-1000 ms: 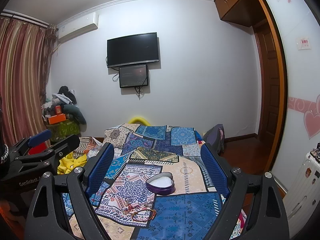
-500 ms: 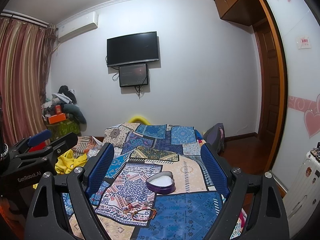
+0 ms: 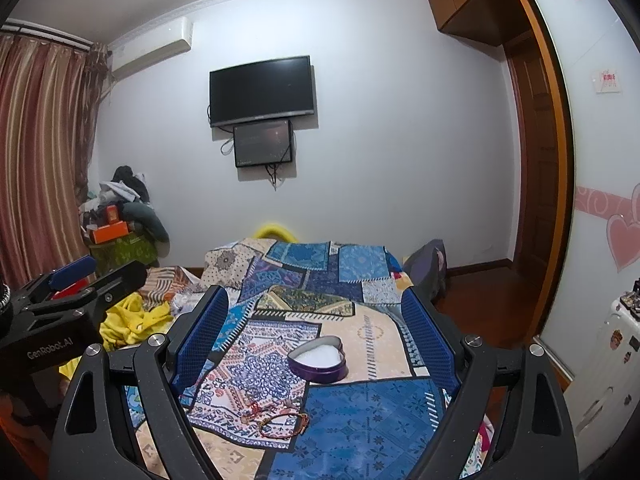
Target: Organize jewelry
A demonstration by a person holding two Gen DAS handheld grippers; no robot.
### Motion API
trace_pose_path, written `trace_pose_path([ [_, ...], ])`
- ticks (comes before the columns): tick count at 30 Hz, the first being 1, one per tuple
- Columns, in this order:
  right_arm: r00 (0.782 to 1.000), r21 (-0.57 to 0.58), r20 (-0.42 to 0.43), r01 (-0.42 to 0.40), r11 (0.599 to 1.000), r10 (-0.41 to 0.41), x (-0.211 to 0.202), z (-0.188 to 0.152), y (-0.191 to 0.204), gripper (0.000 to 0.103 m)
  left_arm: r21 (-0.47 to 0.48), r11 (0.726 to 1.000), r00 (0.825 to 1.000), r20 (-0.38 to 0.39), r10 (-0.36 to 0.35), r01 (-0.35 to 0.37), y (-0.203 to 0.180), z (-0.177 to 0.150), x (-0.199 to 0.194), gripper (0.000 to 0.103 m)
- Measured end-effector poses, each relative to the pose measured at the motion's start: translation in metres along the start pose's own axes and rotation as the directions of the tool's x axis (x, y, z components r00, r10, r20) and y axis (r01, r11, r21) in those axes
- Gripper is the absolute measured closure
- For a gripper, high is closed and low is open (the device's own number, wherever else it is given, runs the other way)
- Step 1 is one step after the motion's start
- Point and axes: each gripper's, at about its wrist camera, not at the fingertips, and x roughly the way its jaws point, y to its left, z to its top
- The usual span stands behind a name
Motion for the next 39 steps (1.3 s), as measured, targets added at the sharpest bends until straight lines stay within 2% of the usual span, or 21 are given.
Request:
trace_pose_path([
  [4,0.999,-0.002,-0.037,0.01,1.0,-0.01,0.009,-0.005,0.0,0.017,-0.01,1.0,1.0,-0.022,-0.01,0.009,0.003,-0.005,0.007,0.0],
  [9,0.995,0.001,-0.1,0.021,1.0,-0.021,0.021,-0.016,-0.004,0.017,-0.017,1.0,0.996,-0.087,-0.021,0.02,0.007,-0.014,0.026,0.0],
  [16,0.974,0.016,-0.225,0.028,0.999,-0.024,0.045,-0.038,-0.015,0.017,-0.009,1.0,0.983,-0.185,-0.023,0.022,0.01,-0.034,0.056,0.0],
  [22,0.947,0.024,-0.32,0.044,0.999,-0.034,0.064,-0.052,-0.028,0.017,-0.027,0.998,0.947,-0.317,-0.059,0.053,0.018,-0.059,0.09,0.0],
  [26,0.93,0.019,-0.366,0.048,0.999,-0.037,0.074,-0.064,-0.035,0.017,-0.042,0.999,0.92,-0.389,-0.042,0.028,0.028,-0.076,0.112,0.001],
  [28,0.921,0.021,-0.389,0.034,0.999,-0.023,0.08,-0.07,-0.037,0.017,-0.022,1.0,0.909,-0.416,-0.019,0.011,0.031,-0.084,0.119,0.006],
  [31,0.906,0.029,-0.423,0.007,1.0,0.006,0.092,-0.077,-0.037,0.017,0.005,1.0,0.889,-0.458,-0.016,0.021,0.031,-0.095,0.128,0.017],
  [36,0.871,0.036,-0.485,-0.065,0.997,0.075,0.112,-0.09,-0.03,0.033,0.024,0.999,0.865,-0.502,-0.018,0.035,0.03,-0.107,0.14,0.026],
  [39,0.851,0.035,-0.514,-0.107,0.994,0.109,0.123,-0.095,-0.025,0.038,0.028,0.999,0.855,-0.519,-0.013,0.032,0.034,-0.11,0.147,0.027],
])
